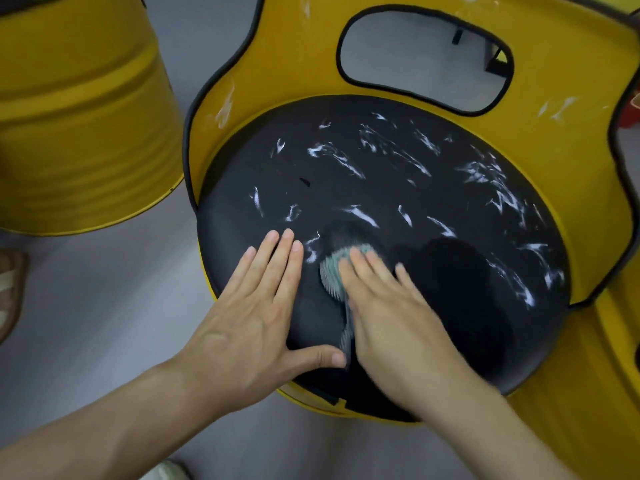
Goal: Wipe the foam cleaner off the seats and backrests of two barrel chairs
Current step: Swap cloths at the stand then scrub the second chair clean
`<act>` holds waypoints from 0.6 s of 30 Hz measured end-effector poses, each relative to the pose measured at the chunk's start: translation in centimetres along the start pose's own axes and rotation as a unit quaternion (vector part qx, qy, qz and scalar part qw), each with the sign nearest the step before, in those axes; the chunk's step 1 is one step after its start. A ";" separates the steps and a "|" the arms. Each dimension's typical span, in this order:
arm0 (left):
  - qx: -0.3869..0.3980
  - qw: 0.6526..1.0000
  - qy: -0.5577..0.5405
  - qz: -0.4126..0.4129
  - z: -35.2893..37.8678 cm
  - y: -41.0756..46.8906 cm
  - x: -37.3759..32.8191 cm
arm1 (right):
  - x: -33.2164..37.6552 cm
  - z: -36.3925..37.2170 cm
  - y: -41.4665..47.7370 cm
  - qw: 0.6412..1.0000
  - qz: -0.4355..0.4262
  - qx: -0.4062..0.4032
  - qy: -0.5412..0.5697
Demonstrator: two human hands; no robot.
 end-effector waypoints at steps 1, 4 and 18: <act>-0.001 1.000 -0.001 0.000 -0.1 0.0 -0.1 | -0.1 -0.5 1.7 1.000 0.006 0.004 0.009; 0.004 1.000 -0.003 -0.005 -0.1 0.0 -0.1 | -0.2 -1.2 4.5 0.999 0.026 -0.023 -0.001; 0.007 1.000 -0.001 -0.001 -0.3 -0.1 -0.1 | 0.2 1.0 0.5 0.999 0.007 -0.043 -0.006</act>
Point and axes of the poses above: each hand's wrist, its own y-axis towards the middle knuckle, its own z-axis out of the palm, x = y × z, the point moved 1 cm from there along y, towards the middle knuckle, and after that the axes turned 2 degrees about x, right-handed, at the moved point
